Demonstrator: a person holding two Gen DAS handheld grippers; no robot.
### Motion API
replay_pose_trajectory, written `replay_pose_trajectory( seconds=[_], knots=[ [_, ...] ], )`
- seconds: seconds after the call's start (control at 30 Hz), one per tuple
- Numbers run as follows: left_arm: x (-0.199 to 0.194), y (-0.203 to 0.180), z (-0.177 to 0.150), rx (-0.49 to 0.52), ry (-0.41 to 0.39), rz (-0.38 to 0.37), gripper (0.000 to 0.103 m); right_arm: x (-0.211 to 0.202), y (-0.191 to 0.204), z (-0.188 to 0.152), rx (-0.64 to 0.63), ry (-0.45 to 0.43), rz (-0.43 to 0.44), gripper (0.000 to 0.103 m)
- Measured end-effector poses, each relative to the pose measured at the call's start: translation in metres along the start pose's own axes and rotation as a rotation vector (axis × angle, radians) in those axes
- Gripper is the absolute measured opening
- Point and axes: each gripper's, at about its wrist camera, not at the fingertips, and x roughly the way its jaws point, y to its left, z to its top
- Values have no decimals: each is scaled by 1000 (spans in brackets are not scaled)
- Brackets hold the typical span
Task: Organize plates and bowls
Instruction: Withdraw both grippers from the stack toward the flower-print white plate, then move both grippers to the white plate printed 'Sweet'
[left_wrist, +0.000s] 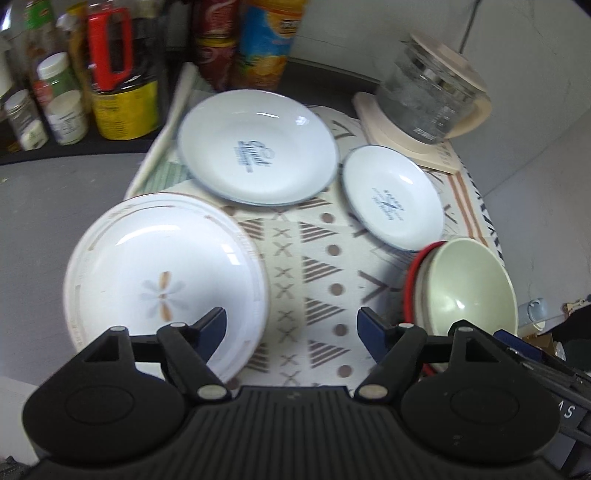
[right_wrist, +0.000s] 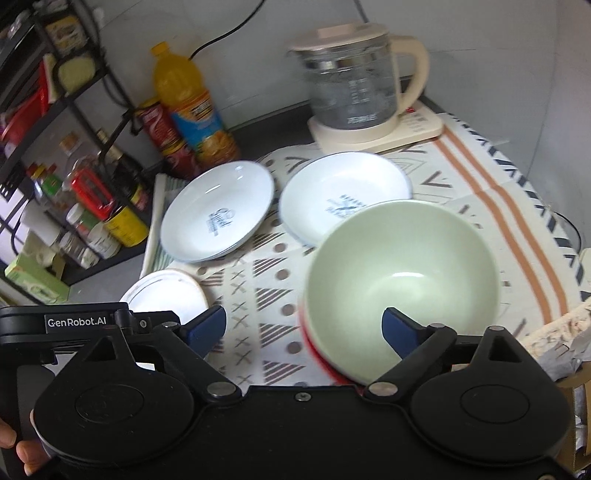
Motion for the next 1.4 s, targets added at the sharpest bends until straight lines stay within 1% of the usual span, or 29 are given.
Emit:
replay_pose_trajectory(
  seconds=[0.17,0.27,0.37,0.6,0.73,0.8,1.03,1.23,1.4],
  knots=[
    [-9,30,-2,-30,-8,12,76,8,27,-6,-30,6,6,94],
    [-16,46,-4,-53,-31,29,76,14,43,-10,-50,25,18,94],
    [-21,62,-6,-88,-36,40,76,18,59,-15,-89,45,34,95],
    [-27,91,-10,-152,-41,49,76,24,82,-18,-161,74,49,98],
    [-30,102,-14,-188,-43,54,76,27,89,-18,-191,85,57,100],
    [-31,107,-15,-200,-41,60,76,29,92,-18,-201,91,63,102],
    [-29,121,-17,-260,-39,77,76,40,98,-12,-249,110,78,103],
    [-21,123,-6,-326,-43,86,76,55,95,7,-275,120,81,103],
    [-15,119,9,-374,-74,87,76,65,87,29,-285,105,80,102]
  ],
)
